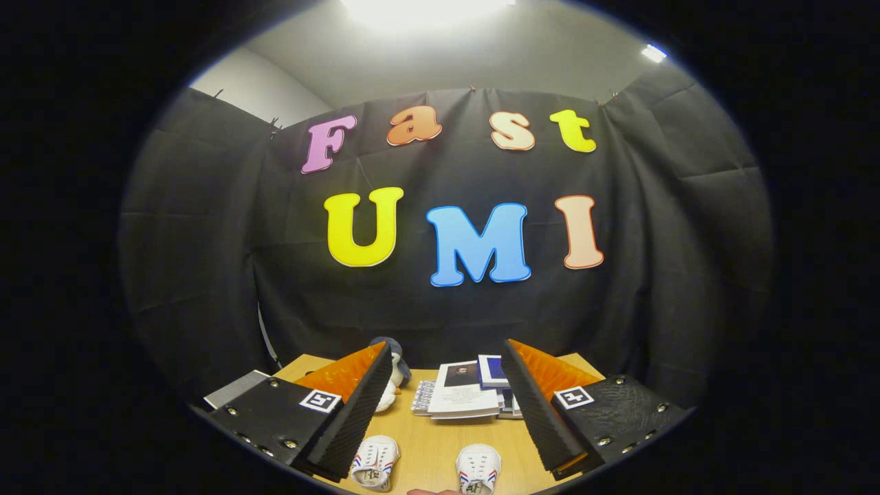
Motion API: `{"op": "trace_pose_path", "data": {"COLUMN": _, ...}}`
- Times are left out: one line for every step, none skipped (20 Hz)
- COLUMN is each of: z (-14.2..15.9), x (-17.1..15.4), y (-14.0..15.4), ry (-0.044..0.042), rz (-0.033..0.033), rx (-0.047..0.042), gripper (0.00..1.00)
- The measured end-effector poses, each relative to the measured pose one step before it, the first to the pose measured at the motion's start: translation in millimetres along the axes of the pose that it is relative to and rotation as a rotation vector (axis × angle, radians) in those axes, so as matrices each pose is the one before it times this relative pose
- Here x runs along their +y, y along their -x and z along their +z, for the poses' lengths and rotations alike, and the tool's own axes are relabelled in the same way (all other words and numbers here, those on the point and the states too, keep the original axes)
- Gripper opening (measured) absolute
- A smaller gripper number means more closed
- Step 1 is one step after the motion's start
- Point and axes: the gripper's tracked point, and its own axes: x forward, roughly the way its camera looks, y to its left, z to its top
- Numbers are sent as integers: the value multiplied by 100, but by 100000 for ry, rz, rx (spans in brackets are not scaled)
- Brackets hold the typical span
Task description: Open the storage box then place both shoes into the box .Put the left shoe in first, then the right shoe, with the right side of both shoes facing outward in a uniform manner.
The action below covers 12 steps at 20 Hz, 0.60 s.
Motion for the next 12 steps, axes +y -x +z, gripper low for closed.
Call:
{"op": "trace_pose_path", "data": {"z": -565, "x": 372, "y": -367, "ry": -293, "rz": 1318, "rx": 1192, "gripper": 97}}
{"op": "trace_pose_path", "data": {"z": -539, "x": 563, "y": -341, "ry": -756, "rz": 1664, "rx": 1511, "gripper": 97}}
{"op": "trace_pose_path", "data": {"z": -704, "x": 581, "y": -360, "ry": -1066, "rz": 1850, "rx": 1986, "gripper": 97}}
{"op": "trace_pose_path", "data": {"z": -735, "x": 774, "y": -430, "ry": -1177, "rz": 2967, "rx": 2261, "gripper": 97}}
{"op": "trace_pose_path", "data": {"z": -610, "x": 692, "y": -385, "ry": -945, "rz": 2373, "rx": 2056, "gripper": 97}}
{"op": "trace_pose_path", "data": {"z": -358, "x": 496, "y": -342, "ry": -715, "rz": 2168, "rx": 1361, "gripper": 97}}
{"op": "trace_pose_path", "data": {"z": -521, "x": 600, "y": -440, "ry": -654, "rz": 2276, "rx": 1452, "gripper": 97}}
{"op": "trace_pose_path", "data": {"z": -488, "x": 715, "y": -515, "ry": -952, "rz": 2554, "rx": 1746, "gripper": 97}}
{"op": "trace_pose_path", "data": {"z": -726, "x": 790, "y": -436, "ry": -1265, "rz": 2731, "rx": 1995, "gripper": 97}}
{"op": "trace_pose_path", "data": {"z": -634, "x": 758, "y": -503, "ry": -1432, "rz": 2785, "rx": 2000, "gripper": 97}}
{"op": "trace_pose_path", "data": {"z": -666, "x": 780, "y": -539, "ry": -1075, "rz": 3384, "rx": 2232, "gripper": 97}}
{"op": "trace_pose_path", "data": {"z": -721, "x": 917, "y": -561, "ry": -1041, "rz": 3755, "rx": 2105, "gripper": 97}}
